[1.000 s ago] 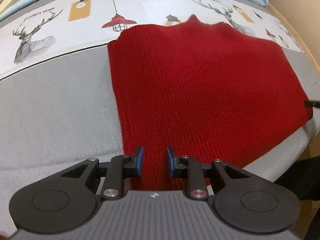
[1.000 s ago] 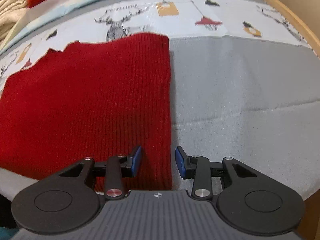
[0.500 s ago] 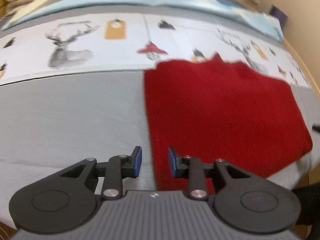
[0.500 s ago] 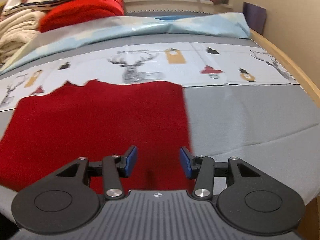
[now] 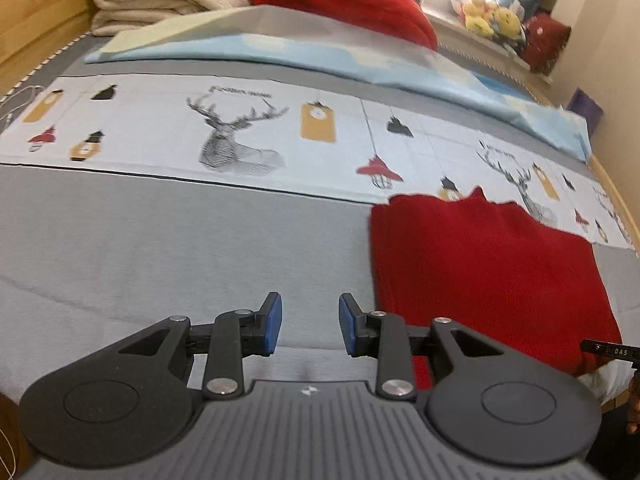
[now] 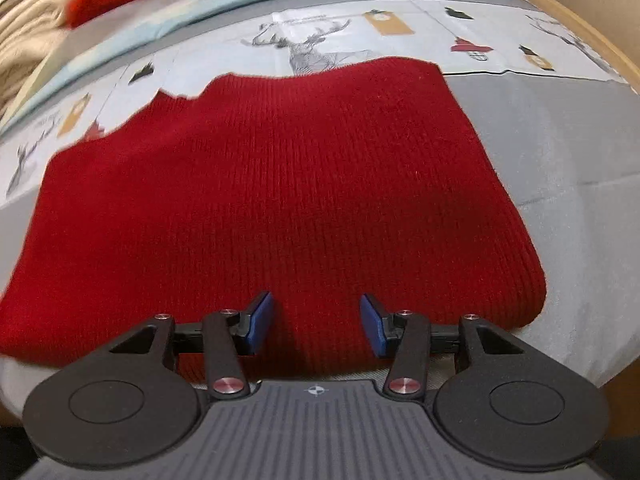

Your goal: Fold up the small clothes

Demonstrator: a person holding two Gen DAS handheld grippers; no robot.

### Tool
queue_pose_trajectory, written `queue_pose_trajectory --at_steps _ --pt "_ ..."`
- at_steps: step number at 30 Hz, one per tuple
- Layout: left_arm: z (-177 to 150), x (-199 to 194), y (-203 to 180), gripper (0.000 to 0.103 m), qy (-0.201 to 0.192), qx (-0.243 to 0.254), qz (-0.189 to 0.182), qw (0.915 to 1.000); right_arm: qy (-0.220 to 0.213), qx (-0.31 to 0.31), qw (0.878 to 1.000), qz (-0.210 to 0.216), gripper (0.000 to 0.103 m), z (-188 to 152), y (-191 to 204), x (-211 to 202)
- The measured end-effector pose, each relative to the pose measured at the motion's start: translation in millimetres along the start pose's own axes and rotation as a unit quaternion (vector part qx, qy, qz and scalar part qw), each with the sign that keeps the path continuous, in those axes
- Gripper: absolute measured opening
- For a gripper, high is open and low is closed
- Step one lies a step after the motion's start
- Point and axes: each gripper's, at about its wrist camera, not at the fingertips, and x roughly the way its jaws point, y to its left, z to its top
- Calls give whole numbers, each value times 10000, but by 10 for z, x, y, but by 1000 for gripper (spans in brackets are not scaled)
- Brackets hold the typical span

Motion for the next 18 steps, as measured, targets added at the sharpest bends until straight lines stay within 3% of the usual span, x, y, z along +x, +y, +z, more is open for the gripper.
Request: queue_pose_trajectory --at_steps 4,6,9,14,18 --pt "12 -126 176 35 -158 -199 59 9997 -393 -435 9982 78 50 -64 287 -187" --pt "19 -200 254 35 -257 -319 43 9992 -503 -694 9958 329 49 -112 489 -269" --pt "27 -289 344 35 -359 -463 18 9983 -644 -1166 9876 829 34 -239 932 -363" --pt "44 -345 459 38 -388 -563 10 9977 -762 -1827 9642 1766 34 -354 1767 -474" --pt "38 -363 542 38 -399 -573 37 9976 -675 -2626 9412 2013 48 -513 2398 -424"
